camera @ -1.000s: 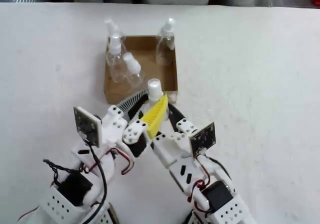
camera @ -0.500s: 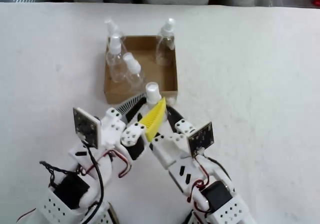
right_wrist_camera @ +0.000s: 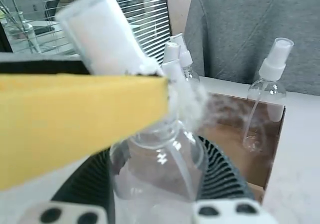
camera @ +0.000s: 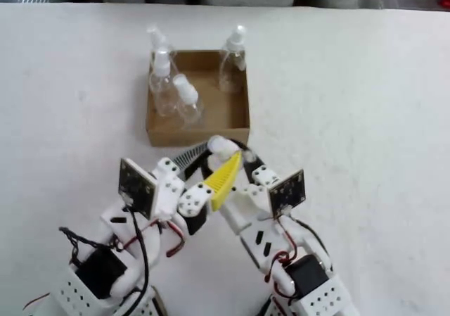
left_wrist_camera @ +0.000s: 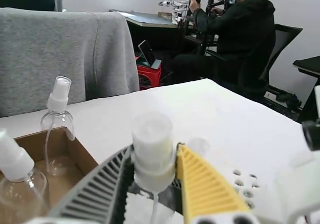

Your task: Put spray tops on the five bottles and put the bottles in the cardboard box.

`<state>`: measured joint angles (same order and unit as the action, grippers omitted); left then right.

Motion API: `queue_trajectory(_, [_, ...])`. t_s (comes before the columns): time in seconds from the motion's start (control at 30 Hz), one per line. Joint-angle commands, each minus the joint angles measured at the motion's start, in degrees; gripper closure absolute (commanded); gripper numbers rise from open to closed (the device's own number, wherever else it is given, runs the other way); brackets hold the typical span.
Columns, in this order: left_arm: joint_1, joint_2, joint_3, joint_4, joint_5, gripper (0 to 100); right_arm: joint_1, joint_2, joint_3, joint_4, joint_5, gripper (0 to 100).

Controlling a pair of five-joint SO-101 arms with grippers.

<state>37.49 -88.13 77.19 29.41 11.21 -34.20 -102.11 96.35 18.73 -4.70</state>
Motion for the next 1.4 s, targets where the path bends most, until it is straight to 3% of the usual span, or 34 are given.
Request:
queue_trajectory(0.0, [2.77,0.66,3.43,0.18,-0.88,98,2.15,-1.19,0.26,-2.86,-0.18,97.5])
queue_trajectory(0.2, [2.68,0.66,1.76,0.70,-9.85,98,2.07,-1.10,0.35,-1.19,1.76,98.2])
queue_trajectory(0.63, [2.68,0.92,-4.40,14.59,-10.20,98,-0.22,-1.01,0.44,-0.40,4.75,98.2])
queue_trajectory(1.17, [1.27,4.44,-13.19,15.12,-10.20,98,-2.07,-0.75,0.44,1.27,5.01,98.2])
queue_trajectory(1.37, [0.04,14.81,-19.43,15.12,-16.44,98,-2.95,-0.92,0.44,2.95,5.01,98.2])
